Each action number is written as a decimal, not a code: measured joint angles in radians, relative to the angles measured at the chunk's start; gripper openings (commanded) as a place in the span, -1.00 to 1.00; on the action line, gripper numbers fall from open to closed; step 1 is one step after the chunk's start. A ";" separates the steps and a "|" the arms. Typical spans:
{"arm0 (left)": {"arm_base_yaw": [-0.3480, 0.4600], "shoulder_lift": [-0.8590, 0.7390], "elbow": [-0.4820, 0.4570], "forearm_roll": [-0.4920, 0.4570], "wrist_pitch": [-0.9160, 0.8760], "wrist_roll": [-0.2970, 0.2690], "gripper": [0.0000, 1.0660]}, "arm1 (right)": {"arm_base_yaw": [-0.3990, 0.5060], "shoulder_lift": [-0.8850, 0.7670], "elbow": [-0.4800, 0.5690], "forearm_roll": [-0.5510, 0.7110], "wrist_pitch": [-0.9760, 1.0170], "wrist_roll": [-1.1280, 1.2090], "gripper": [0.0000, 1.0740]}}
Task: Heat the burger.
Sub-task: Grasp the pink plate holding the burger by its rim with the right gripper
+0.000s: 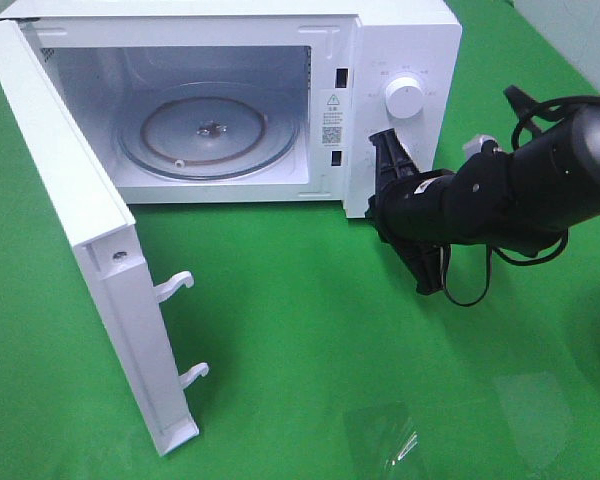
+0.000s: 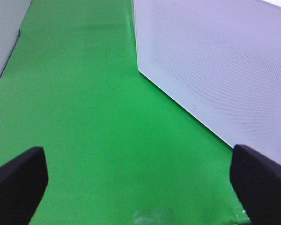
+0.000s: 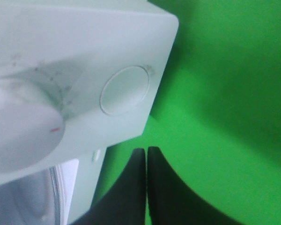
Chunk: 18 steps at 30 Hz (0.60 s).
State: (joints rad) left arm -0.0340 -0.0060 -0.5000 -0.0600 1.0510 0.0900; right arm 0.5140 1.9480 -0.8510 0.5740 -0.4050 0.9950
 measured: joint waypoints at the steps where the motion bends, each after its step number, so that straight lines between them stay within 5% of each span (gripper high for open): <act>1: 0.000 0.000 0.000 0.000 0.000 0.000 0.83 | 0.000 0.000 0.000 0.000 0.000 0.000 -1.00; 18: 0.000 0.000 0.000 0.000 0.000 0.000 0.83 | 0.000 -0.212 0.001 -0.105 0.421 -0.707 -0.95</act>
State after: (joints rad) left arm -0.0340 -0.0060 -0.5000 -0.0600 1.0510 0.0900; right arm 0.5140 1.7360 -0.8500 0.4690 0.0160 0.2880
